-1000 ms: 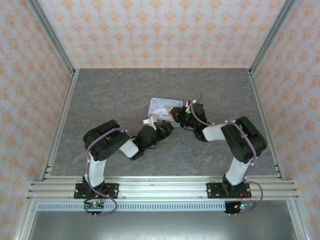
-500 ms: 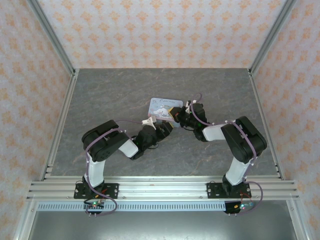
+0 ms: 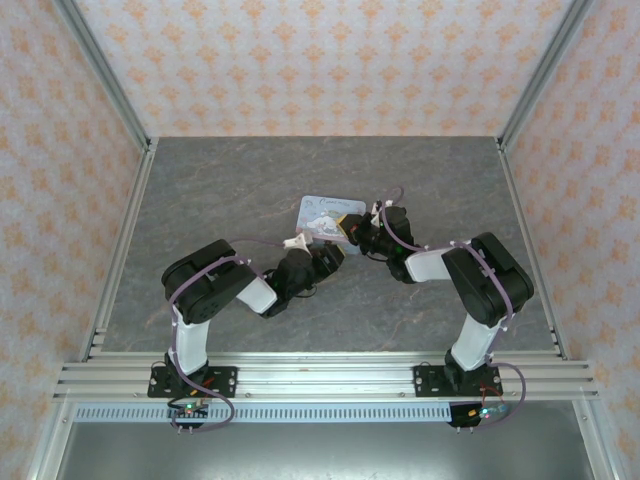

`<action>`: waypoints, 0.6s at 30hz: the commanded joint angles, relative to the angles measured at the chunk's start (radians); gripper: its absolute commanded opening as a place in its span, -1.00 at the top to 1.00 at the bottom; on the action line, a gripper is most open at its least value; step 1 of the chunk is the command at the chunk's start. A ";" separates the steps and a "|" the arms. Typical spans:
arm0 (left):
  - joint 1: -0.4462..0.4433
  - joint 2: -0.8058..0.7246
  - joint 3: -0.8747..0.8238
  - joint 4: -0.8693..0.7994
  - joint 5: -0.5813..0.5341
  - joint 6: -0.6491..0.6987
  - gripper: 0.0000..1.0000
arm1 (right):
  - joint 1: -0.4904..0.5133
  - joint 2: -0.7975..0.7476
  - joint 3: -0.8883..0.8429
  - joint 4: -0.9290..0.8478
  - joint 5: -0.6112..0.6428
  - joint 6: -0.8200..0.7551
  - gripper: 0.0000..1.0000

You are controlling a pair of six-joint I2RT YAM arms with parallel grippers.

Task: Unlock the padlock with the key

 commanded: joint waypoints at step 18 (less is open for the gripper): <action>0.050 0.064 0.020 -0.121 -0.124 0.040 0.37 | 0.007 0.035 -0.018 -0.027 0.002 0.002 1.00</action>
